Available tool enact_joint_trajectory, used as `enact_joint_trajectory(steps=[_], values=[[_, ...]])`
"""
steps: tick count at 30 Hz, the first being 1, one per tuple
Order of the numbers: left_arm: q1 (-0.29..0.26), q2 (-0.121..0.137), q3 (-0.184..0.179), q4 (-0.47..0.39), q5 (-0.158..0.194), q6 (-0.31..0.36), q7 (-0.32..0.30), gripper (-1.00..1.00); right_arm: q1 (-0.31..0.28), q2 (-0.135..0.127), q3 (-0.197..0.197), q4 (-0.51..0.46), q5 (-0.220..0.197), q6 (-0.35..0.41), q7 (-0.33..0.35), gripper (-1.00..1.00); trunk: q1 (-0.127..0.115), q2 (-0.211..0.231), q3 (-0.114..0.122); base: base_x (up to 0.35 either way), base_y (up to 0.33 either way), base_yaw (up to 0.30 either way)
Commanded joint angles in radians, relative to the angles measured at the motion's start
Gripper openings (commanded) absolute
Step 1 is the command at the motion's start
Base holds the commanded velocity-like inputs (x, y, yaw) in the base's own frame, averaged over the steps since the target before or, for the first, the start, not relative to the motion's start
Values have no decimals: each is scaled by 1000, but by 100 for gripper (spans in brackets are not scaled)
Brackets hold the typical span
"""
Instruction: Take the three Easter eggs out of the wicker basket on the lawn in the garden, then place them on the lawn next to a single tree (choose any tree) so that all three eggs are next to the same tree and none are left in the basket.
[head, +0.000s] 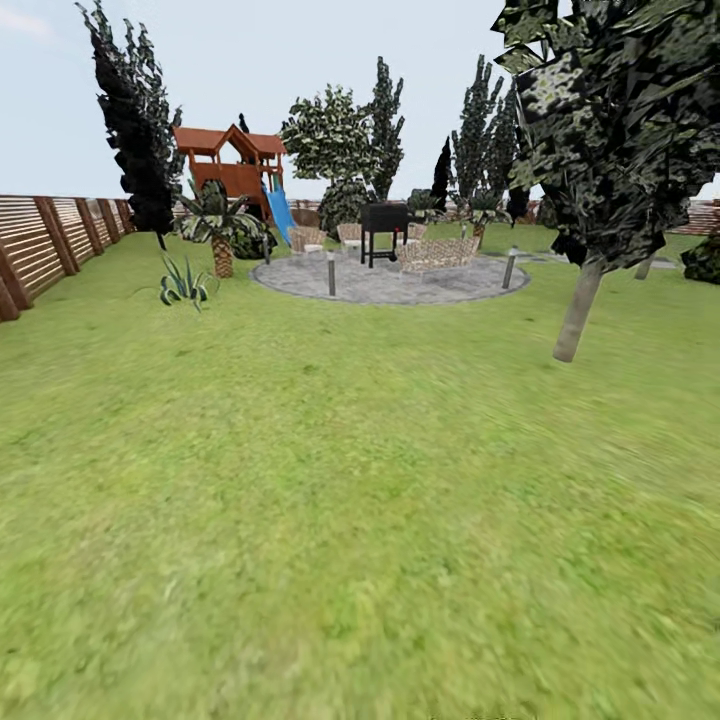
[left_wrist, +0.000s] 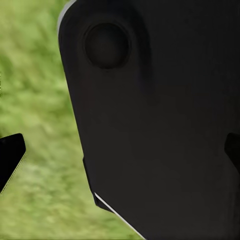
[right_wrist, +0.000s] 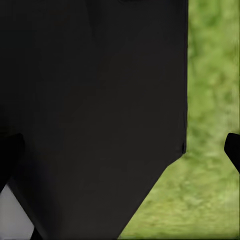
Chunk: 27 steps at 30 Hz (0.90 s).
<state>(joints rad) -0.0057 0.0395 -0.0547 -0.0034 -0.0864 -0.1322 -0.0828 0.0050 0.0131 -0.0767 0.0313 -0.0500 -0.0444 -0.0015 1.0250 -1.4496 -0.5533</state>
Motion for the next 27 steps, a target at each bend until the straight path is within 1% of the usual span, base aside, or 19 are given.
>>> enact_joint_trajectory(steps=[1,27], values=[[0,0,-5,0,-8,-5,0,100,0,0,-7,2,-5,-5,0,100,0,0,-1,0,0,-269],[0,0,-9,0,-8,-7,0,100,0,1,-8,4,-6,-5,0,100,0,0,-16,0,0,-271]])
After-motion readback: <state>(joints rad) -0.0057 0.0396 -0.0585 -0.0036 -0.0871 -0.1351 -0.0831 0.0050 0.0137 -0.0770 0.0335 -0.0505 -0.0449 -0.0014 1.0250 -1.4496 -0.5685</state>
